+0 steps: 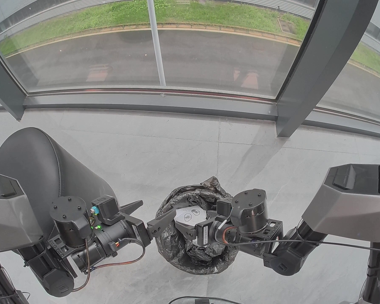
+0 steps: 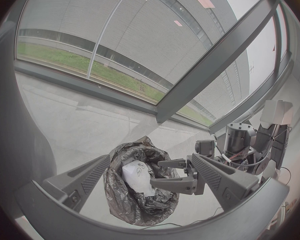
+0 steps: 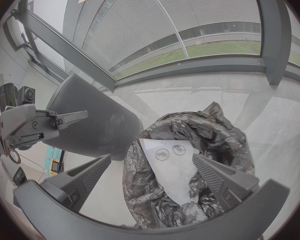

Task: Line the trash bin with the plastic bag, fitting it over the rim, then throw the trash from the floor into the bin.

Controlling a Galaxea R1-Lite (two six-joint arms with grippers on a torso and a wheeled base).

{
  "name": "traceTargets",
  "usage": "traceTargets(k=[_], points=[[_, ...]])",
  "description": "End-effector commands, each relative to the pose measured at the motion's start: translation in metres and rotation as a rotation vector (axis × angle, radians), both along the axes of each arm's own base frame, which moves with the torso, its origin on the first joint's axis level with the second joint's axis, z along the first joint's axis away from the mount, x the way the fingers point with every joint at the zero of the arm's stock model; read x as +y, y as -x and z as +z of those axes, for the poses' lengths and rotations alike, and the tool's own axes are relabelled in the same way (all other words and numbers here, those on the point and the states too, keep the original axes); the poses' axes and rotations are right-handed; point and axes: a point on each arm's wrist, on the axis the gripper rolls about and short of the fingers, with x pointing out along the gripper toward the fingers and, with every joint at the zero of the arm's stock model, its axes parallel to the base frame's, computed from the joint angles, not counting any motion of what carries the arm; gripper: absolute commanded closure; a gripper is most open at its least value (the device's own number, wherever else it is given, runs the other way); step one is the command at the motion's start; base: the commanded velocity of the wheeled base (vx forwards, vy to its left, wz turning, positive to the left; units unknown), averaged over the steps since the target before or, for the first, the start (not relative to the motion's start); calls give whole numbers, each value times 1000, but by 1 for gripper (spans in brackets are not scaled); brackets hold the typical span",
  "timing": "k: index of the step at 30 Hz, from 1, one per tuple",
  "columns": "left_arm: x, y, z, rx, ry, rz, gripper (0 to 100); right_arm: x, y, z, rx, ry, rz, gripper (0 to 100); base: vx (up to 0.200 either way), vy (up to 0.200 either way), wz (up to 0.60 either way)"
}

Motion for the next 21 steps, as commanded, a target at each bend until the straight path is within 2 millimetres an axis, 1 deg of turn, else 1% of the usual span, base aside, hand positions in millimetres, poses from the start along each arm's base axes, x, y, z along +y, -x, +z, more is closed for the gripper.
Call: traceTargets(k=[1,3,7,10,15,19,21], points=[[10,4,9,-37,-3,31,0,17,-7,-18,16,7,14,0,0,0,0],[11,5,8,-32,-13,52,0,21,-11,-25,20,10,17,0,0,0,0],[14,8,7,-40,-46,84,0,25,-9,-35,32,15,27,0,0,0,0],[18,15,9,-54,-68,99,0,31,-7,-38,35,15,40,0,0,0,0],[27,28,13,-56,-74,115,0,36,-13,-43,29,11,41,0,0,0,0],[32,36,12,-41,-82,116,0,39,-15,-49,32,24,44,0,0,0,0],[33,38,12,-34,-86,116,0,41,-21,-51,28,21,40,0,0,0,0]])
